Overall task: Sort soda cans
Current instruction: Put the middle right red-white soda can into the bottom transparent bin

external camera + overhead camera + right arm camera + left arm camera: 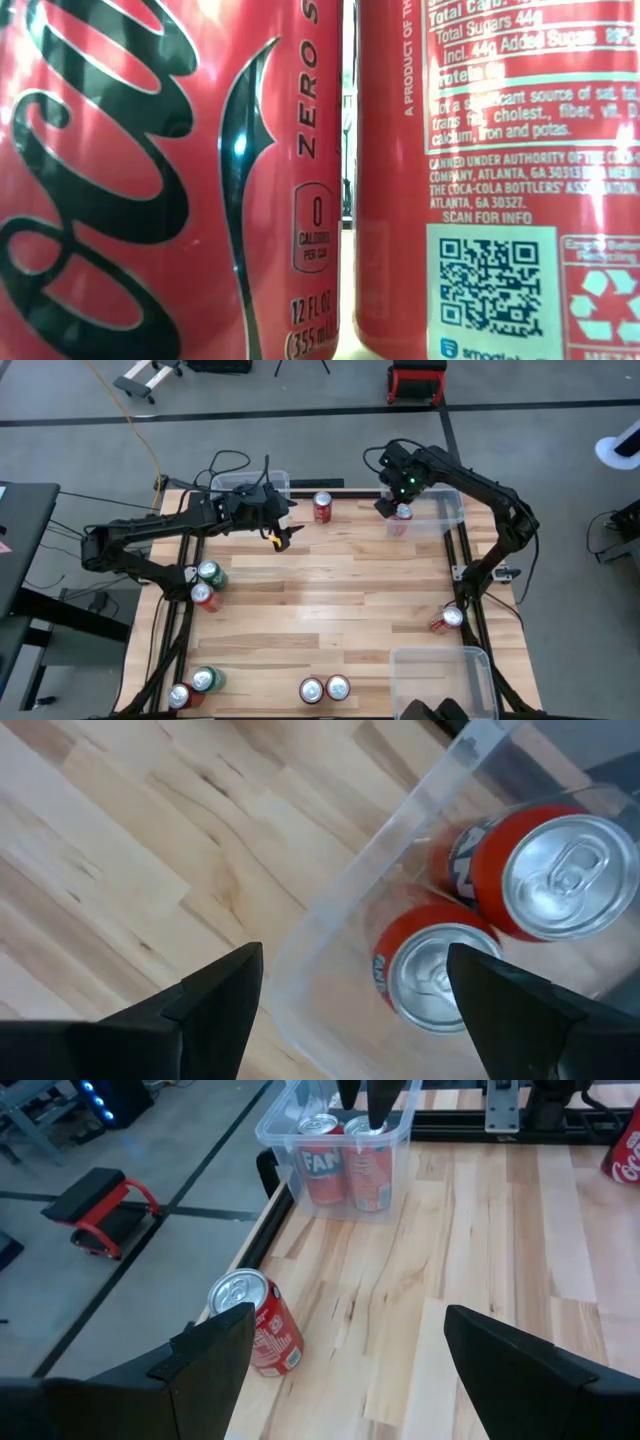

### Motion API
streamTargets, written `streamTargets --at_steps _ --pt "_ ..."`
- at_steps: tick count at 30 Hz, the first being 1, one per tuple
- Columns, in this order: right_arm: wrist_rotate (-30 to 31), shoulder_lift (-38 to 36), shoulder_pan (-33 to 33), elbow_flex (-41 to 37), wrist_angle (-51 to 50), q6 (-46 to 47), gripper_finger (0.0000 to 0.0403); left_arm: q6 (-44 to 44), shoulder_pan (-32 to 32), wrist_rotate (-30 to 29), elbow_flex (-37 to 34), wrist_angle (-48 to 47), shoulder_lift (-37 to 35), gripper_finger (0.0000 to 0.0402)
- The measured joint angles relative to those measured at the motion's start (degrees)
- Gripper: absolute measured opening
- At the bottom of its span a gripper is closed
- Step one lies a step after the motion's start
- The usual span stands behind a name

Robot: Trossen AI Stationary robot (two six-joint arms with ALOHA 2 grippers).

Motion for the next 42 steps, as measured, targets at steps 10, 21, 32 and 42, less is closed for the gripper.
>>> streamTargets --at_steps 10,21,32,42 --pt "10.14 -8.68 0.51 0.00 -0.50 2.74 0.0324 3.13 -0.02 0.04 -1.53 2.74 0.00 0.0322" --pt "10.17 -27.65 13.63 -0.78 -0.58 7.30 0.0324 1.03 0.42 1.86 -6.54 9.97 0.04 0.0322" --pt "15.26 -38.38 37.03 -16.02 -7.56 33.73 0.0324 -4.46 -1.53 9.06 -6.54 6.15 0.04 0.0322" --pt "17.38 -36.09 58.94 -25.71 12.24 43.42 0.0324 -3.28 -4.44 9.17 -6.48 5.90 2.89 0.0322"
